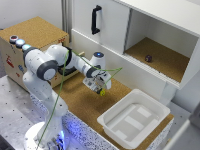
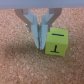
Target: Go push the yellow block to the right
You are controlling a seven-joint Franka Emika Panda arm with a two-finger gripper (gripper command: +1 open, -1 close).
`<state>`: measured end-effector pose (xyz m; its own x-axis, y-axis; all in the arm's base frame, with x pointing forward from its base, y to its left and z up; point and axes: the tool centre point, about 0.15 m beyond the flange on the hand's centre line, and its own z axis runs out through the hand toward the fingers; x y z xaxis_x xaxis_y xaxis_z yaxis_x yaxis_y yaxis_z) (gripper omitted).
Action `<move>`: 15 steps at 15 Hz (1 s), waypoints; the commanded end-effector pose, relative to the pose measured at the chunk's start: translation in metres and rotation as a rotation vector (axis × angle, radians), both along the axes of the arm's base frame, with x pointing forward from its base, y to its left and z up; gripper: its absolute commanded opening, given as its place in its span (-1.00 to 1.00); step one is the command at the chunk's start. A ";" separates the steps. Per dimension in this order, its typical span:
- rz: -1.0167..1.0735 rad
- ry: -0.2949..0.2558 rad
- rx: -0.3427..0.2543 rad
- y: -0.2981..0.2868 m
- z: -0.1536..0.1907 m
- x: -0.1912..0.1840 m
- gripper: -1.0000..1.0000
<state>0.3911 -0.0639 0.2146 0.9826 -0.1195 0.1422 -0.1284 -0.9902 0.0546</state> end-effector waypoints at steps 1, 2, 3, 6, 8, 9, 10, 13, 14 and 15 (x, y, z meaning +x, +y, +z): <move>-0.046 -0.043 -0.063 -0.014 -0.004 -0.018 -1.00; -0.056 -0.047 -0.062 -0.018 -0.007 -0.016 -1.00; -0.058 -0.053 -0.067 -0.020 -0.008 -0.014 -1.00; -0.054 -0.059 -0.067 -0.028 -0.009 -0.005 -1.00; -0.044 -0.049 -0.076 -0.033 -0.008 -0.004 -1.00; -0.041 -0.042 -0.073 -0.036 -0.010 -0.004 -1.00; -0.045 -0.032 -0.080 -0.040 -0.011 -0.004 -1.00; -0.055 -0.013 -0.082 -0.050 -0.015 -0.001 -1.00; -0.064 -0.014 -0.083 -0.054 -0.015 -0.001 -1.00; -0.075 -0.016 -0.083 -0.057 -0.015 0.000 -1.00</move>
<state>0.3814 -0.0999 0.2154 0.9721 -0.1728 0.1585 -0.1870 -0.9792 0.0791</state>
